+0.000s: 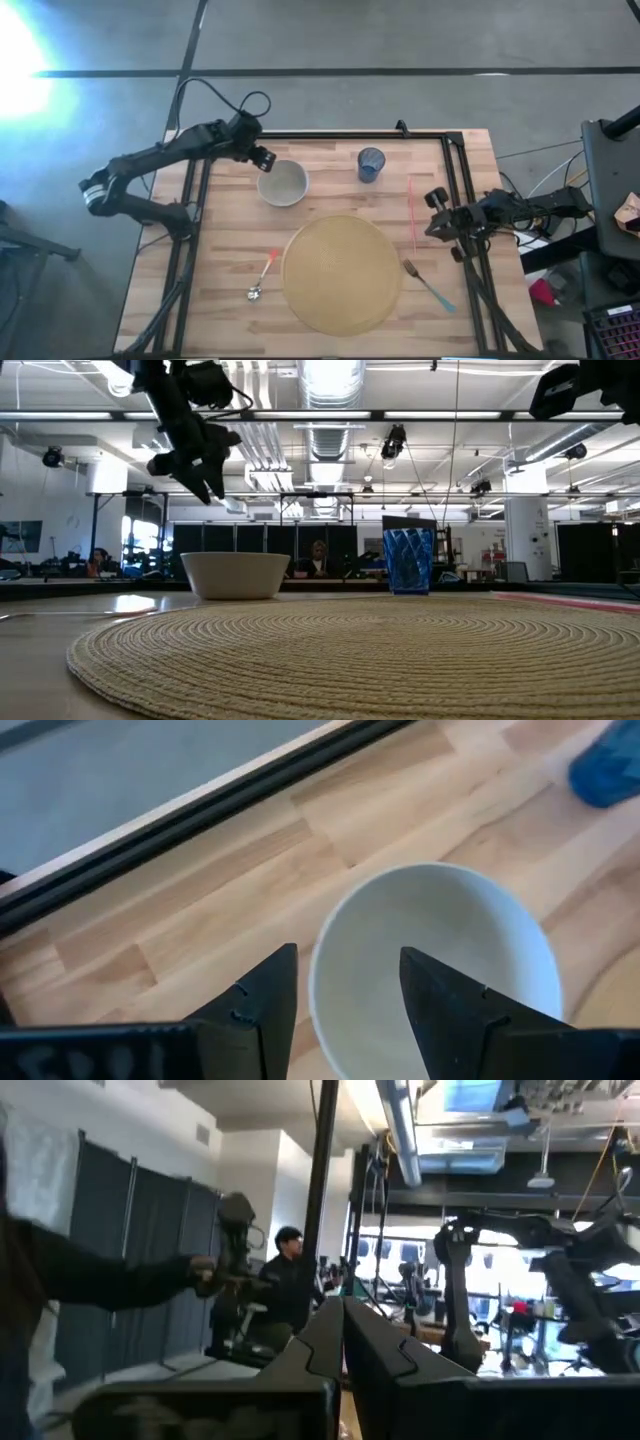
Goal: Pick & Place Utensil
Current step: Put the white bowl on the brown placemat
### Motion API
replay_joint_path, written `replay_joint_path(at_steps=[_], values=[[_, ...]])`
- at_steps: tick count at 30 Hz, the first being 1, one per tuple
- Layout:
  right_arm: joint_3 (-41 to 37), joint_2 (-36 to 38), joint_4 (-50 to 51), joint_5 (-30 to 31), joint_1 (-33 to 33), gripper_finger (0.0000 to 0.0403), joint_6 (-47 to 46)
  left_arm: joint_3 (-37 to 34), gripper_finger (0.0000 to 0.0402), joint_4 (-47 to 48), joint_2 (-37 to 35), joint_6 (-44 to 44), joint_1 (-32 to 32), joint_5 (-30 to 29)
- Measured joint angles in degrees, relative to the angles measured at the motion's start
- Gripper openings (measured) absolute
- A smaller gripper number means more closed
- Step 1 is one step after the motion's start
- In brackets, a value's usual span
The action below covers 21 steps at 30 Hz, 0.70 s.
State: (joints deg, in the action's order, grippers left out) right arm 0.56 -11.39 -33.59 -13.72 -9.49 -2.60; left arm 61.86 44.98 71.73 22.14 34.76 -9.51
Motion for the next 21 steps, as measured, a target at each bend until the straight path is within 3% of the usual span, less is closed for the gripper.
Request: replay_joint_path(at_steps=[5,21], values=[[0.0,0.0,-0.1,0.0,0.0,0.0008,-10.5,0.6,0.017,0.2,4.2,0.0,2.7,6.5],[0.0,0.1,-0.6,0.1,0.0,0.0008,-10.3,0.6,0.017,0.1,13.5,-3.5,6.0,8.9]])
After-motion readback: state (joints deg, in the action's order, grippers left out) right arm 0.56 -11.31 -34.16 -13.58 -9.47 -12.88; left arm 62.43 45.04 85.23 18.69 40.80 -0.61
